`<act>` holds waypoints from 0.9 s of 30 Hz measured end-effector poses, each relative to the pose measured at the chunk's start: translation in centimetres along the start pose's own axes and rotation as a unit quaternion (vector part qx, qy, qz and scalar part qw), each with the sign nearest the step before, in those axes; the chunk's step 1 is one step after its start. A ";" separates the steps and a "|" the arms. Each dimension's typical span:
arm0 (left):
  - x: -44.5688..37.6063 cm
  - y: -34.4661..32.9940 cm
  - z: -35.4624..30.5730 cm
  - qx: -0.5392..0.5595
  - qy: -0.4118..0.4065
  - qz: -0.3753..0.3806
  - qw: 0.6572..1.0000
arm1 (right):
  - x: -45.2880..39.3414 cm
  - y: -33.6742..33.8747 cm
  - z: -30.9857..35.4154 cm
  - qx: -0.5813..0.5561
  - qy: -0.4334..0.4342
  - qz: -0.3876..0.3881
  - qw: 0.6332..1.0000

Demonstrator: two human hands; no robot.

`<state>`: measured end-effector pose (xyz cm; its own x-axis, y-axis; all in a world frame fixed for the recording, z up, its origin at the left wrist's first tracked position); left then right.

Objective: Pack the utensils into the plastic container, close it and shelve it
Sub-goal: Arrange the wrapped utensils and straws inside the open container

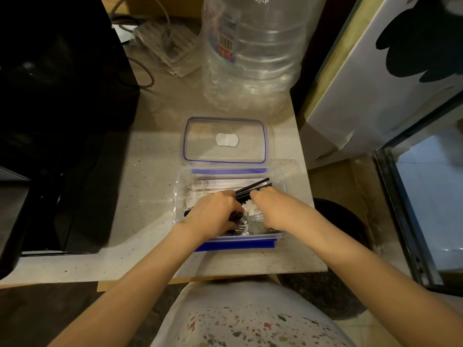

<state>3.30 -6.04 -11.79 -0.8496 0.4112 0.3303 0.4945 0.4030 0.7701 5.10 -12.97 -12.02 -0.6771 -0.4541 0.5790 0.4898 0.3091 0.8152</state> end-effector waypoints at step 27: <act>-0.4 -0.8 1.3 0.166 0.092 -0.062 0.980 | 0.2 1.2 0.3 0.013 0.046 -0.009 0.999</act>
<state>3.50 -5.53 -13.27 -0.9102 0.1999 0.3626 0.3922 0.6972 0.6001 5.45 -12.44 -10.92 -0.6320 -0.5337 0.5619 0.4626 0.3219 0.8261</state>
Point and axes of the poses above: each hand's wrist, its own x-axis away from the middle knuckle, its own y-axis out of the back of the hand, z = x × y, the point moved 9 cm from there along -x, towards the middle knuckle, and after that the axes turned 11 degrees about x, right-handed, at the moved point
